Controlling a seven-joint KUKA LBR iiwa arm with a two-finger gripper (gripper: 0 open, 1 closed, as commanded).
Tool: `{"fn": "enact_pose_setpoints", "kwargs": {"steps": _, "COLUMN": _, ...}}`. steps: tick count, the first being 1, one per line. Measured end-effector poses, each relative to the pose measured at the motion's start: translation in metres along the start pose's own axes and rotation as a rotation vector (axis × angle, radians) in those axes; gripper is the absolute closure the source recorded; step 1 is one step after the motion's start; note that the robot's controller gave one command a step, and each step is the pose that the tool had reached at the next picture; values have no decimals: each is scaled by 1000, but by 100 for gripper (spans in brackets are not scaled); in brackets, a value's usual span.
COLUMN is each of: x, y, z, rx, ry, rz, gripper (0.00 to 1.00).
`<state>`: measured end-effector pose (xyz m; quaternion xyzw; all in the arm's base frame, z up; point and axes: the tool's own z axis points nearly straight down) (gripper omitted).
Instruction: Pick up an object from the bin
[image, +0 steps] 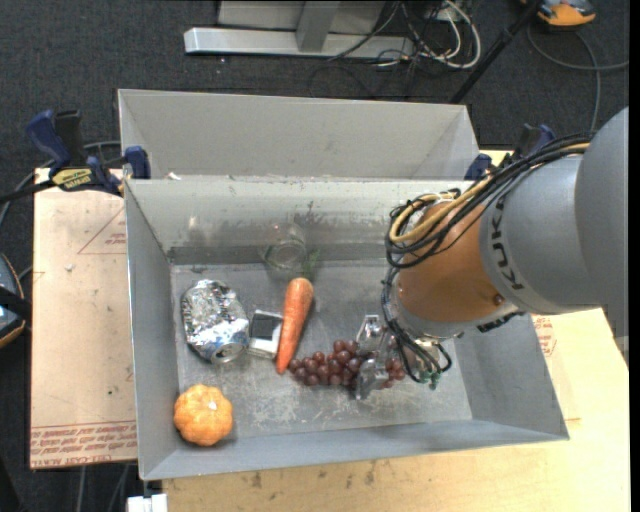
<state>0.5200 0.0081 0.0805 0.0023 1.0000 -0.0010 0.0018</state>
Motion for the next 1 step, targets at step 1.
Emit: {"fn": "enact_pose_setpoints", "kwargs": {"steps": 1, "x": 2, "y": 1, "z": -17, "rx": -2, "ry": 7, "rz": -1, "gripper": 100}}
